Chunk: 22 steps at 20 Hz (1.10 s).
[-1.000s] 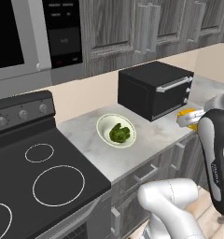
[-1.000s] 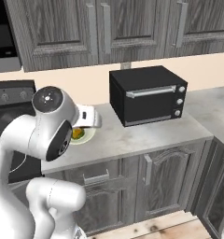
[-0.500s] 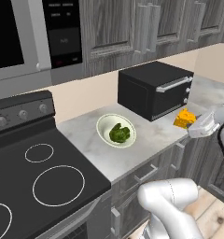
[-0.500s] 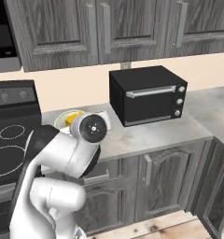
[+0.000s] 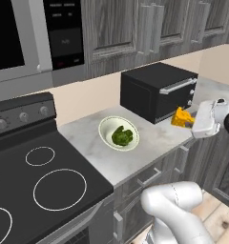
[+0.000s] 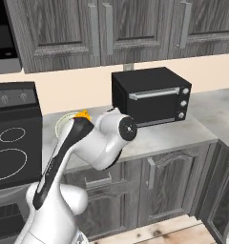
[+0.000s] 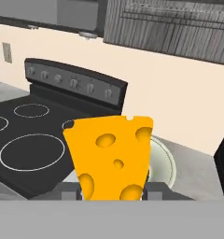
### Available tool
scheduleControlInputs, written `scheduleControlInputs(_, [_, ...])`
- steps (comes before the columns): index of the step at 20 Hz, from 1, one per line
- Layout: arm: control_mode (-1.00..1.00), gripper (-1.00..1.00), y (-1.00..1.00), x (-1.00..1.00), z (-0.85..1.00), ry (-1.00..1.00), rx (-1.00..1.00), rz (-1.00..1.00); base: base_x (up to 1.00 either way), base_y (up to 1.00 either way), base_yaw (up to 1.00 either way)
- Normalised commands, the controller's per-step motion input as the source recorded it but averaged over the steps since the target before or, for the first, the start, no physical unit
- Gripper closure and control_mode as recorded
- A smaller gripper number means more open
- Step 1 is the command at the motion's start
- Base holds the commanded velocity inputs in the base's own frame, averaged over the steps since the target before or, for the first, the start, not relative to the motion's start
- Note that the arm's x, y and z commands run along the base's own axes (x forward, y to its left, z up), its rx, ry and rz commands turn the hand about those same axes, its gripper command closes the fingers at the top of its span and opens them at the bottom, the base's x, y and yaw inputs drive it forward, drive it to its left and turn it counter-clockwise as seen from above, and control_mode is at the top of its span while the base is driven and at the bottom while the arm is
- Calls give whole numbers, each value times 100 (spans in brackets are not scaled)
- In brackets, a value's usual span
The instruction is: Pick the cheese from the fridge and the cheese grater from the cabinet and place them next to the salad bowl.
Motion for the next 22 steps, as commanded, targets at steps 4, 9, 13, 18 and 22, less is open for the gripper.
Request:
scheduleControlInputs(4, [-100,100,-2,70,-6,12,-5,0,0,0,0])
scheduleControlInputs(9, [-100,100,-1,68,-11,13,-3,0,0,0,0])
scheduleControlInputs(13, [-100,100,-1,58,-21,6,-6,0,0,0,0])
scheduleControlInputs(18, [-100,100,-18,33,-36,0,-3,0,0,0,0])
scheduleControlInputs(22, [-100,100,-12,19,-52,0,-3,0,0,0,0])
